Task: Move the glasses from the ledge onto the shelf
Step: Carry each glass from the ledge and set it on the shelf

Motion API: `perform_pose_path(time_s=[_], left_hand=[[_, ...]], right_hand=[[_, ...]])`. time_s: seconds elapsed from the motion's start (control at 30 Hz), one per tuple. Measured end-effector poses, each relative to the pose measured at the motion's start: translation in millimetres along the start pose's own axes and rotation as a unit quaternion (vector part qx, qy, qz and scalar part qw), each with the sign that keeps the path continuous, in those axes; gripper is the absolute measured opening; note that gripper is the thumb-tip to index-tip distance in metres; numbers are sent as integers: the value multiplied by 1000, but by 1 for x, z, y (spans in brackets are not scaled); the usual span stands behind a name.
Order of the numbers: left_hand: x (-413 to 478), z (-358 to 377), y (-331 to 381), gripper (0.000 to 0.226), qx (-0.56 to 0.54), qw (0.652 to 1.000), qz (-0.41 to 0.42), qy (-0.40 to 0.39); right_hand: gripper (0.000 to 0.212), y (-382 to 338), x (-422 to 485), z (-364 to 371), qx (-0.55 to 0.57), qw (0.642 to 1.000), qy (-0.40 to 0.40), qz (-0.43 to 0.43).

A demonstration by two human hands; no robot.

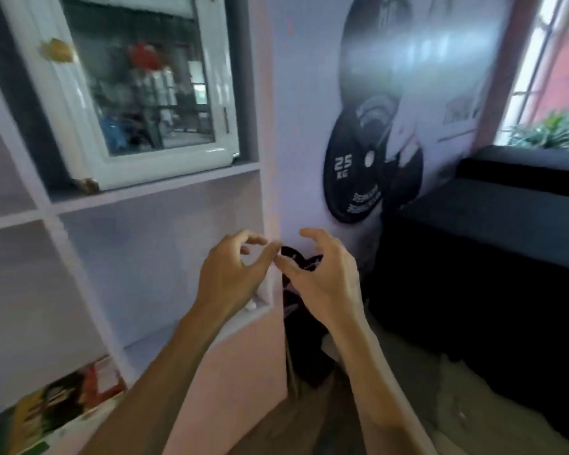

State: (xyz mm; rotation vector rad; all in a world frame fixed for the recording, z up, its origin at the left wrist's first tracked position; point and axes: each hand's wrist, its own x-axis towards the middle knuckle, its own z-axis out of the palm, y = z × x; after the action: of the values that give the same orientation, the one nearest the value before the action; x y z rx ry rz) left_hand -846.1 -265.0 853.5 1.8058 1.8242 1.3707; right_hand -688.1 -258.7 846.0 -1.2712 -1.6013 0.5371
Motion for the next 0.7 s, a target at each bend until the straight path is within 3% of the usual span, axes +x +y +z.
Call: perform_pose_path(time_s=[0.17, 0.37, 0.7], left_hand=[[-29, 159, 68, 58, -70, 992, -14, -101], [-70, 325, 122, 47, -68, 974, -18, -215], [-88, 490, 129, 43, -48, 941, -52, -330]], right_hand=[[66, 110, -14, -125, -51, 995, 50, 73], [69, 222, -36, -237, -117, 973, 86, 178], [75, 349, -28, -297, -156, 930, 77, 323]])
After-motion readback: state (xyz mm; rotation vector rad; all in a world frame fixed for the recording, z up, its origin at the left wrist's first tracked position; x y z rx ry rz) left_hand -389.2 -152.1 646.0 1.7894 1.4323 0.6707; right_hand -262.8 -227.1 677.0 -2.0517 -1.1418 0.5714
